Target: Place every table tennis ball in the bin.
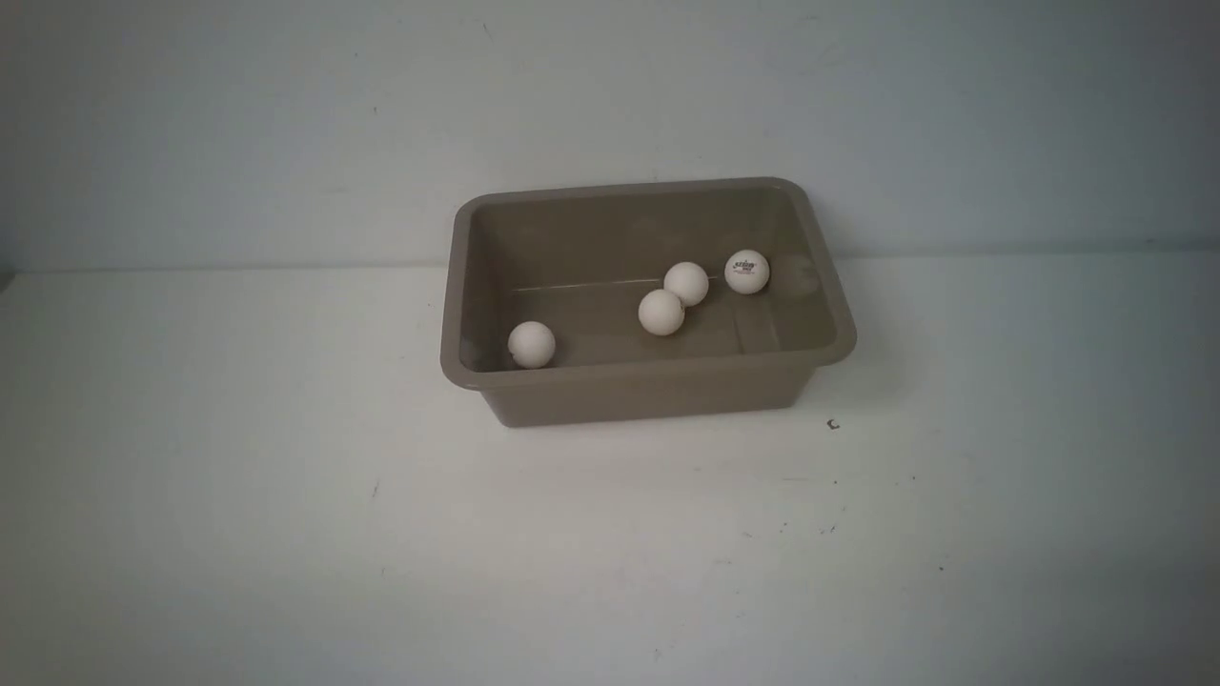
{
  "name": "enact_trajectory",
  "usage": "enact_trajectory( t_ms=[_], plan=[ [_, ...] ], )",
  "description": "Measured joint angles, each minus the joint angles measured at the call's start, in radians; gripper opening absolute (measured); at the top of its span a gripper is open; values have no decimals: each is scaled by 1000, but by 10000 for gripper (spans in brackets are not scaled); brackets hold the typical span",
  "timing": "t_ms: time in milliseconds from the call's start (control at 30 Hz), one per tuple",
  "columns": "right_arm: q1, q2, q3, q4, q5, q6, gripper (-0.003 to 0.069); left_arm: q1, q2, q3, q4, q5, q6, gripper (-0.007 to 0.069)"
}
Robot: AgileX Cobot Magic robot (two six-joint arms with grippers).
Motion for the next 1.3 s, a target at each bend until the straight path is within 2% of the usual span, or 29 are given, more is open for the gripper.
enact_trajectory(
  t_ms=[300, 500, 567, 800, 1300],
  plan=[
    [0, 0, 0, 0, 0, -13, -18, 0, 0, 79, -27, -91, -1, 552],
    [0, 0, 0, 0, 0, -11, -18, 0, 0, 81, -24, -101, -4, 552],
    [0, 0, 0, 0, 0, -11, -18, 0, 0, 81, -5, -101, -23, 552],
    [0, 0, 0, 0, 0, -11, -18, 0, 0, 82, 134, -102, -211, 552],
    [0, 0, 0, 0, 0, -10, -18, 0, 0, 82, 149, -102, -223, 552]
  ],
)
